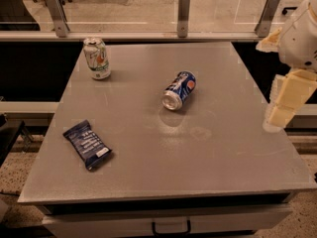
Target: Place pepsi can upright
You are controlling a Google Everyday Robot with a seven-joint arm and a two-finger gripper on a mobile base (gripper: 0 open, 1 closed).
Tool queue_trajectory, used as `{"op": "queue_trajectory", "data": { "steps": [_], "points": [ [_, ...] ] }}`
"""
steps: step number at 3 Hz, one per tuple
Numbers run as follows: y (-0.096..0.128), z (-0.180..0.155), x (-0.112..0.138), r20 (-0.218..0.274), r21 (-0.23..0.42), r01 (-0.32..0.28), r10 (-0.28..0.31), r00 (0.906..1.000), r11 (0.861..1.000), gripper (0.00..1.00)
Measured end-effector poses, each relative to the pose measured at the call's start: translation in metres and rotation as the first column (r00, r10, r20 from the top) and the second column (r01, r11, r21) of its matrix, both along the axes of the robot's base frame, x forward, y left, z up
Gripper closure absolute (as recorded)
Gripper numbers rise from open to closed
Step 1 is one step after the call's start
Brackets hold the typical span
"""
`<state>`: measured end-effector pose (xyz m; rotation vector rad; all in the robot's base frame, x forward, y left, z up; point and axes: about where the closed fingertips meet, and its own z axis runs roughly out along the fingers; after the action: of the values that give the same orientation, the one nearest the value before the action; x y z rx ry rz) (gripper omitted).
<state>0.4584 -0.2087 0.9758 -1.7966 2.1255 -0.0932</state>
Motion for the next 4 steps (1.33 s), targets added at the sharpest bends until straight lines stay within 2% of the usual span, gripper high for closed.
{"op": "queue_trajectory", "data": {
  "steps": [1,2,3,4],
  "points": [
    [0.008,-0.005,0.024,0.026,0.021,-0.083,0.082,0.9963,0.996,0.00],
    [0.018,-0.014,0.056,0.040,0.017,-0.190,0.189,0.9811,0.982,0.00],
    [0.028,-0.026,0.088,0.044,0.002,-0.308,0.307,0.9507,0.952,0.00],
    [0.043,-0.044,0.120,0.029,-0.028,-0.459,0.460,0.8874,0.888,0.00]
  ]
}}
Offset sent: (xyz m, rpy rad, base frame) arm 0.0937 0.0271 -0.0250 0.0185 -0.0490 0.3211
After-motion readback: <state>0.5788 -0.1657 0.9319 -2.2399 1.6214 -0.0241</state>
